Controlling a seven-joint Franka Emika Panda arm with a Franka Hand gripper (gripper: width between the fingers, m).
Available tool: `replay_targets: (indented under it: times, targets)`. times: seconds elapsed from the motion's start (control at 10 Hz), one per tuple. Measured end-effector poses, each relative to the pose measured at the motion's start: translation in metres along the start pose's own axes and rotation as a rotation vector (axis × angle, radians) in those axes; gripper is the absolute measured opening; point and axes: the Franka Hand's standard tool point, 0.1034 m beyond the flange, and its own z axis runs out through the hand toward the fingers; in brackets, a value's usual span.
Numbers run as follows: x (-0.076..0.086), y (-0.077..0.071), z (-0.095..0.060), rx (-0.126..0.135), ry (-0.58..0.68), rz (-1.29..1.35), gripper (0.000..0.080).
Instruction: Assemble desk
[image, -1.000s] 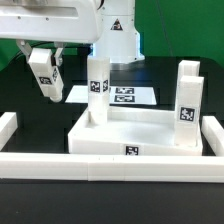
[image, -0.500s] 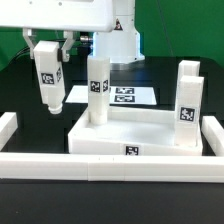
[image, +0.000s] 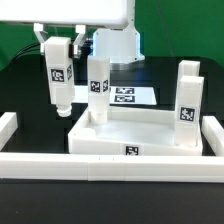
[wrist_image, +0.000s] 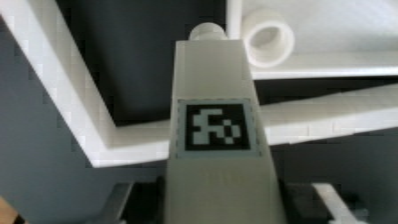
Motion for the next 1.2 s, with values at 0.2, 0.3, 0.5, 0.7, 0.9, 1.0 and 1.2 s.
replay_targets:
  times: [0.2, 0.3, 0.5, 0.7, 0.9, 1.0, 1.2]
  targets:
    - [-0.002, 0.002, 0.001, 0.001, -0.01, 0.002, 0.0289]
    - [-0.002, 0.0, 0.001, 0.001, -0.007, 0.0, 0.0289]
    - [0.0, -0.024, 0.003, 0.025, -0.012, -0.025, 0.0289]
    - [0.014, -0.039, 0.004, 0.038, -0.001, -0.044, 0.0289]
    - [0.008, -0.036, 0.012, 0.025, 0.001, -0.05, 0.0289]
    - [0.004, -0.034, 0.017, 0.011, 0.021, -0.054, 0.0289]
    - [0.0, -0.033, 0.022, 0.005, 0.018, -0.058, 0.0289]
